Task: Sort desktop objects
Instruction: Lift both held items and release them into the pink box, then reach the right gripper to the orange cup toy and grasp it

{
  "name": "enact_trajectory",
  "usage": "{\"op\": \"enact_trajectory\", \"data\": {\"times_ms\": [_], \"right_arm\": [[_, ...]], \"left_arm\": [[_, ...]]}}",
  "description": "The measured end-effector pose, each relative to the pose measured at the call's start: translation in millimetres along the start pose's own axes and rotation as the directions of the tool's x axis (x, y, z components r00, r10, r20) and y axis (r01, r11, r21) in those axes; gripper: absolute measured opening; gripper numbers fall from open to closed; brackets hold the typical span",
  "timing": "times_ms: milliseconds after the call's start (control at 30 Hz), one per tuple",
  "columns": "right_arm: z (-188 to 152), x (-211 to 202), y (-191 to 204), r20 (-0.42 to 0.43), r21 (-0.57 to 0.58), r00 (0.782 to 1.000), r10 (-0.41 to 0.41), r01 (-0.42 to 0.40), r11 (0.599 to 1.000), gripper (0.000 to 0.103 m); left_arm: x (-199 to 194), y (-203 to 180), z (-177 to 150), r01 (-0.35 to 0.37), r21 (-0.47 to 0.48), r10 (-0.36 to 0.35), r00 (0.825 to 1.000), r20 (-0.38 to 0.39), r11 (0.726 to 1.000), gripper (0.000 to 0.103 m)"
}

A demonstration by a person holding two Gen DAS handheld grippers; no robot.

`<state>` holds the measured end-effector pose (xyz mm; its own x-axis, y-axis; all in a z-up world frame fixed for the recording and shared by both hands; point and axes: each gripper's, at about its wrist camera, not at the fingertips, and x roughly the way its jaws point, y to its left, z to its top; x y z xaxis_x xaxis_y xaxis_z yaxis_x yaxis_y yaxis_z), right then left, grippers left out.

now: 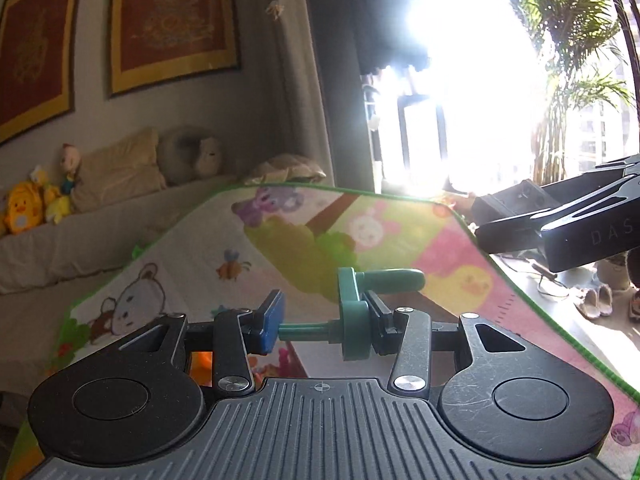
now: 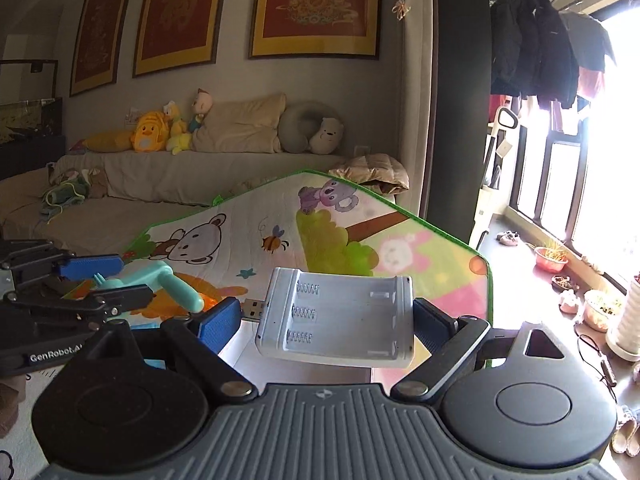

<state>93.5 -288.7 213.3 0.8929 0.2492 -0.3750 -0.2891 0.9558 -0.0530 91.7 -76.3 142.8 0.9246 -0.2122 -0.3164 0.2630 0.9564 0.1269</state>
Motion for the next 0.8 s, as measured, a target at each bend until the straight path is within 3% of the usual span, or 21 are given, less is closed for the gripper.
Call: {"op": "enact_trajectory", "data": {"times_ms": [33, 133, 200, 267, 400, 567, 700, 767, 800], "right_arm": [[0, 16, -1, -0.012, 0.002, 1.000, 0.003, -0.003, 1.000, 0.091], [-9, 70, -6, -0.091, -0.001, 0.993, 0.075, -0.075, 0.997, 0.099], [-19, 95, -10, -0.147, 0.026, 0.988, 0.050, -0.047, 0.999, 0.100], [-29, 105, -12, -0.166, 0.029, 0.984, 0.056, -0.052, 0.998, 0.100], [-34, 114, -7, -0.174, 0.020, 0.984, 0.044, -0.041, 0.999, 0.100], [-19, 126, 23, -0.184, 0.059, 0.975, 0.126, -0.117, 0.991, 0.101], [-12, 149, 82, -0.245, -0.033, 0.954, 0.173, -0.186, 0.982, 0.099], [-12, 167, 111, -0.291, -0.095, 0.942, 0.169, -0.204, 0.974, 0.079], [-11, 178, 121, -0.314, -0.097, 0.935, 0.166, -0.205, 0.974, 0.074]], "left_arm": [[17, 2, -5, 0.021, -0.024, -0.022, 1.000, -0.011, 0.999, 0.048], [55, 14, -27, 0.040, -0.105, -0.052, 0.993, -0.107, 0.994, 0.067], [53, 28, -44, 0.028, -0.132, -0.045, 0.990, -0.135, 0.991, 0.082], [40, 39, -61, -0.020, -0.098, 0.006, 0.991, -0.134, 0.995, 0.094], [14, 63, -95, -0.128, -0.020, 0.123, 0.978, -0.169, 0.992, 0.097], [-2, 95, -131, -0.185, -0.059, 0.164, 0.950, -0.265, 0.981, 0.100], [-12, 115, -148, -0.240, -0.106, 0.201, 0.935, -0.291, 0.965, 0.100], [-15, 122, -153, -0.243, -0.157, 0.187, 0.935, -0.302, 0.957, 0.100], [-14, 124, -156, -0.240, -0.175, 0.180, 0.936, -0.303, 0.955, 0.100]]}}
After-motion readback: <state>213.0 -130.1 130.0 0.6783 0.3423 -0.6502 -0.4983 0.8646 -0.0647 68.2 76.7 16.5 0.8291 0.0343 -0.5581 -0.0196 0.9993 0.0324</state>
